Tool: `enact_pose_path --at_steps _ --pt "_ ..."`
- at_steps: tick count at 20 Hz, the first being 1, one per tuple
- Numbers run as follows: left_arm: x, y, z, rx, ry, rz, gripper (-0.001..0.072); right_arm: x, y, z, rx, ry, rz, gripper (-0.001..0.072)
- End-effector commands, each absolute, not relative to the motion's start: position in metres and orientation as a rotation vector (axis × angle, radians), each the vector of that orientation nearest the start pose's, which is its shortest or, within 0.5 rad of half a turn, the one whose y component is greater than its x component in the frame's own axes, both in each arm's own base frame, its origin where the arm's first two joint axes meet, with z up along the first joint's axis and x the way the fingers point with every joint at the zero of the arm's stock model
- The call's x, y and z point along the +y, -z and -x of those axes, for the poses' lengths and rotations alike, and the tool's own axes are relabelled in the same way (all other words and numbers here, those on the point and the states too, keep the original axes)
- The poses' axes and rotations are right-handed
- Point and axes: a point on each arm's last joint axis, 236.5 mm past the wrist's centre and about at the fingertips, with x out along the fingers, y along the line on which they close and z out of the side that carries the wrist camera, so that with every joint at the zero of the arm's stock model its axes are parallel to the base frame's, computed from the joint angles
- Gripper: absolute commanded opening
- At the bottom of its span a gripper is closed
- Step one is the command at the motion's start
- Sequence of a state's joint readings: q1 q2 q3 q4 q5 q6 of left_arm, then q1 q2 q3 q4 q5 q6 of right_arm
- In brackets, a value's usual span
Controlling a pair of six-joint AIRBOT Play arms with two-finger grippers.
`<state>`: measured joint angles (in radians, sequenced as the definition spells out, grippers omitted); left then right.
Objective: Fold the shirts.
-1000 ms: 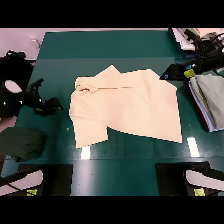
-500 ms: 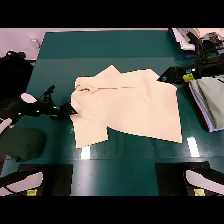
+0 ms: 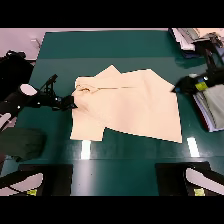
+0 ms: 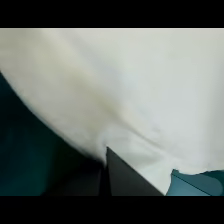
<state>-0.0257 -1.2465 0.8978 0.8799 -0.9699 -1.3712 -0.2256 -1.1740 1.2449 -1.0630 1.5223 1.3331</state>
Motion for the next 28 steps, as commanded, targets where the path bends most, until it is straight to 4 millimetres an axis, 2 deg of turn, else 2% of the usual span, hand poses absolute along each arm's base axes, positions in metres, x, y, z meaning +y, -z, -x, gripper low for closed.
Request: enact_pose_path --at_steps 1,2,3,5,6,7,9,11,14,16,18,19,21,22,23,24,25,26,27,28 --pt "-0.135 -0.005 -0.366 1.185 0.413 0.466 0.0026 -0.024 -0.031 -0.271 1.471 -0.136 -0.416 0.0369" --pt "-0.135 -0.005 -0.366 1.184 0.416 0.463 0.0026 -0.033 -0.012 -0.250 1.509 -0.089 -0.498 0.0427" --pt "-0.136 -0.004 -0.365 1.184 0.421 0.456 0.0026 -0.039 0.009 -0.227 1.552 -0.041 -0.588 0.0521" --pt "-0.136 -0.004 -0.365 1.184 0.423 0.454 0.0026 -0.045 0.043 -0.190 1.595 0.044 -0.758 0.0523" --pt "-0.136 -0.004 -0.365 1.184 0.423 0.454 0.0026 -0.044 0.055 -0.177 1.601 0.065 -0.815 0.0491" --pt "-0.136 -0.004 -0.365 1.184 0.423 0.454 0.0026 -0.042 0.066 -0.166 1.601 0.076 -0.855 0.0435" --pt "-0.136 -0.004 -0.365 1.184 0.423 0.455 0.0026 -0.037 0.082 -0.153 1.618 0.089 -0.912 0.0430" --pt "-0.136 -0.004 -0.365 1.185 0.423 0.455 0.0026 -0.027 0.093 -0.156 1.619 0.074 -0.948 0.0430" --pt "-0.136 -0.004 -0.363 1.191 0.427 0.454 0.0026 -0.009 0.100 -0.179 1.598 0.009 -0.976 0.0416" --pt "-0.137 -0.004 -0.363 1.194 0.428 0.455 0.0026 0.003 0.104 -0.192 1.588 -0.026 -0.951 0.0291" --pt "-0.138 -0.006 -0.359 1.202 0.437 0.453 0.0026 0.013 0.103 -0.201 1.575 -0.060 -0.884 0.0044" --pt "-0.138 -0.012 -0.358 1.191 0.443 0.448 0.0025 0.016 0.097 -0.207 1.556 -0.089 -0.831 0.0014" --pt "-0.138 -0.044 -0.361 1.106 0.457 0.429 0.0025 0.018 0.066 -0.229 1.474 -0.153 -0.705 0.0014" --pt "-0.138 -0.073 -0.364 1.033 0.469 0.415 0.0025 0.018 0.041 -0.243 1.412 -0.182 -0.640 0.0014" --pt "-0.139 -0.106 -0.366 0.957 0.485 0.398 0.0025 0.017 0.007 -0.261 1.327 -0.213 -0.559 0.0014" --pt "-0.139 -0.148 -0.365 0.864 0.501 0.384 0.0025 0.017 -0.031 -0.279 1.228 -0.236 -0.478 0.0014" --pt "-0.140 -0.193 -0.362 0.763 0.523 0.355 0.0025 0.017 -0.080 -0.297 1.101 -0.252 -0.390 0.0013" --pt "-0.140 -0.247 -0.355 0.638 0.543 0.324 0.0025 0.016 -0.136 -0.312 0.949 -0.254 -0.306 0.0014" --pt "-0.139 -0.299 -0.344 0.516 0.552 0.305 0.0025 0.015 -0.191 -0.321 0.805 -0.245 -0.244 0.0013" --pt "-0.137 -0.356 -0.328 0.381 0.559 0.281 0.0025 0.014 -0.250 -0.322 0.662 -0.231 -0.188 0.0014"
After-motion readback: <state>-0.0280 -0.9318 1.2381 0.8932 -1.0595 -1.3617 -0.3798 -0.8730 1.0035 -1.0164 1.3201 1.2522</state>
